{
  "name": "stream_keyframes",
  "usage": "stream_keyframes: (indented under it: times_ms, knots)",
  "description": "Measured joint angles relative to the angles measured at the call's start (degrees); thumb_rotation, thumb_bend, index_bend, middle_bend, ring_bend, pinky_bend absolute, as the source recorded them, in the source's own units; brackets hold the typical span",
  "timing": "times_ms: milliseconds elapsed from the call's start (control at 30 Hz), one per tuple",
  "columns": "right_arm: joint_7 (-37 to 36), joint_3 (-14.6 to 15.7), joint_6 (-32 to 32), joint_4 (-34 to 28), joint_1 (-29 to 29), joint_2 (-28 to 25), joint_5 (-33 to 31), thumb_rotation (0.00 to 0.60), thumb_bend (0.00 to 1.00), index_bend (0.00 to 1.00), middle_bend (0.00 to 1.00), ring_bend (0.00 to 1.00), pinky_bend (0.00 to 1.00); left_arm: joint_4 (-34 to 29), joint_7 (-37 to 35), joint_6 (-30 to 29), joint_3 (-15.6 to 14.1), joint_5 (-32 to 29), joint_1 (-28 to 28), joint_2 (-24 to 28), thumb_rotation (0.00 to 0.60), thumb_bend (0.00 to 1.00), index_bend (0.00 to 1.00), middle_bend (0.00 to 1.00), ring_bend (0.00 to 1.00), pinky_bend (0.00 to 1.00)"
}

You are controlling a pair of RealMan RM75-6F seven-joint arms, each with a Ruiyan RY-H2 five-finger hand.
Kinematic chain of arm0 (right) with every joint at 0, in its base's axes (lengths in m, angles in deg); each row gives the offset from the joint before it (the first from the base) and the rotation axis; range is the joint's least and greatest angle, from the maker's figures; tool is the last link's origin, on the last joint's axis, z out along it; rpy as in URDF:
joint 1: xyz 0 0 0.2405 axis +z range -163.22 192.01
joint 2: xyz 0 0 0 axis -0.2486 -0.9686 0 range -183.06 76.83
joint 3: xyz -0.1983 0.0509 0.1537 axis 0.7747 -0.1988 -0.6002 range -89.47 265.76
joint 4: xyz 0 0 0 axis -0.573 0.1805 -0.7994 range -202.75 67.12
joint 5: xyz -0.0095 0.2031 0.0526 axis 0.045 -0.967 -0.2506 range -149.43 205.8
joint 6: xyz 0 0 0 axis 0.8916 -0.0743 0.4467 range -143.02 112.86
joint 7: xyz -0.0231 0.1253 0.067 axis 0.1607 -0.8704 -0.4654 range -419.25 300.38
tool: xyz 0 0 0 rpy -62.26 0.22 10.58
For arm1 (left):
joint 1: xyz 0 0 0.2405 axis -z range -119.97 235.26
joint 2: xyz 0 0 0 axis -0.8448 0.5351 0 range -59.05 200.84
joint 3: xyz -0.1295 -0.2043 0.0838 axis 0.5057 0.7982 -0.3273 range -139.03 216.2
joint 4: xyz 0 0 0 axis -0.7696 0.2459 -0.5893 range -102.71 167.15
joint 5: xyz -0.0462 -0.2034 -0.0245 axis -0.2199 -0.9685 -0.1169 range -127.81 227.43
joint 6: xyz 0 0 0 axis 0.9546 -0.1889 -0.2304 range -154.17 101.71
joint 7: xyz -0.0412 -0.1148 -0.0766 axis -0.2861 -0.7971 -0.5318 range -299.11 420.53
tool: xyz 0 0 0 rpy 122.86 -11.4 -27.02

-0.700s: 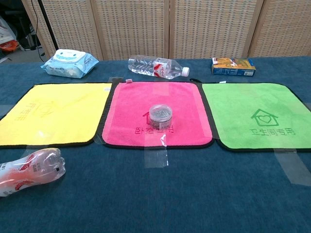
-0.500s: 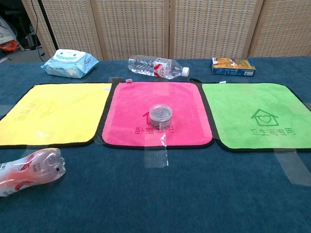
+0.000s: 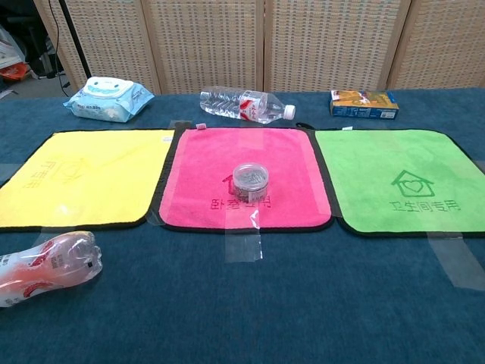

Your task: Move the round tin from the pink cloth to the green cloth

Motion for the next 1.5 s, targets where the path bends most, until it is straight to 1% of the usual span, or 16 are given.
stream_keyframes:
  times_ms: [467, 600, 700, 1000, 1233, 1367, 1500]
  knots:
    - [-0.1, -1.3, 0.7, 0.7, 1.1, 0.7, -0.8, 0.6, 0.21, 0.06, 0.0, 0.0, 0.03, 0.4, -0.1, 1.7, 0.0, -0.5, 0.5, -0.5, 0.6, 0.33, 0.0, 0.0, 0.0, 0.0]
    - [1.4, -1.9, 2.1, 0.5, 2.2, 0.9, -0.8, 0.6, 0.21, 0.06, 0.0, 0.0, 0.03, 0.4, 0.0, 1.9, 0.1, -0.7, 0.6, -0.7, 0.6, 0.33, 0.0, 0.0, 0.0, 0.0]
    - [3.9, -2.5, 4.0, 0.1, 3.9, 1.1, -0.6, 0.6, 0.21, 0.06, 0.0, 0.0, 0.03, 0.2, 0.0, 1.7, 0.2, -0.8, 0.5, -0.7, 0.6, 0.33, 0.0, 0.0, 0.0, 0.0]
    - [15.0, -4.8, 11.9, -2.4, 10.0, 2.1, -0.6, 0.6, 0.23, 0.08, 0.0, 0.0, 0.03, 0.1, -0.5, 2.2, 0.4, -1.2, 0.7, -0.6, 0.6, 0.33, 0.0, 0.0, 0.0, 0.0]
    - [24.4, -6.6, 18.9, -3.7, 15.1, 3.8, -2.6, 0.6, 0.23, 0.08, 0.0, 0.0, 0.03, 0.5, -1.2, 3.6, 0.6, -2.0, 1.3, -1.0, 0.6, 0.33, 0.0, 0.0, 0.0, 0.0]
    - [27.9, -7.2, 20.5, -3.0, 17.2, 5.3, -2.8, 0.6, 0.23, 0.08, 0.0, 0.0, 0.03, 0.9, -1.4, 3.7, 0.6, -2.0, 1.4, -1.2, 0.6, 0.33, 0.0, 0.0, 0.0, 0.0]
    - [31.8, -7.4, 20.8, -0.8, 18.4, 6.8, -1.6, 0.6, 0.24, 0.08, 0.0, 0.0, 0.03, 1.3, -1.8, 4.0, 0.6, -2.1, 1.6, -1.4, 0.6, 0.33, 0.0, 0.0, 0.0, 0.0]
